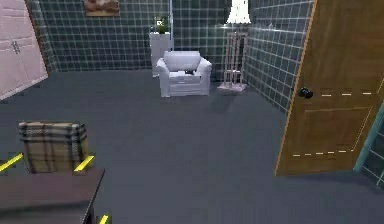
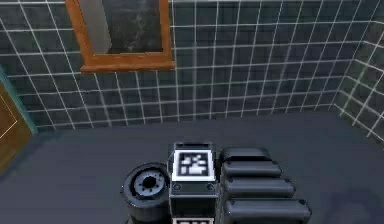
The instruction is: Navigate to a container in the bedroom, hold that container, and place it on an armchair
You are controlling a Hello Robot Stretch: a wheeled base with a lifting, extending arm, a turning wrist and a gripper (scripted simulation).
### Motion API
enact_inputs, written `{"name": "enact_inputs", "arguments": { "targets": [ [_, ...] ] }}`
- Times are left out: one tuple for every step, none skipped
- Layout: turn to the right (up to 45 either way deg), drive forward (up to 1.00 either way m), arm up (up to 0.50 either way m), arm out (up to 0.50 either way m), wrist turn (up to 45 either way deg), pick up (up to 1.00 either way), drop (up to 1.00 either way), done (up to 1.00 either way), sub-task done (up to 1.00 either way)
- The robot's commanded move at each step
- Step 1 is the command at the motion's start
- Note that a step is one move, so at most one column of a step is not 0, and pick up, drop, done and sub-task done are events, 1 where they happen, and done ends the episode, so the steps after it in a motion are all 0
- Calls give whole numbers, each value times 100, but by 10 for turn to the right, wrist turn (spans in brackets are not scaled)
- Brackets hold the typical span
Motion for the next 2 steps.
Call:
{"name": "enact_inputs", "arguments": {
  "targets": [
    [0,100,0,0,0,0,0,0,0],
    [0,100,0,0,0,0,0,0,0]
  ]
}}
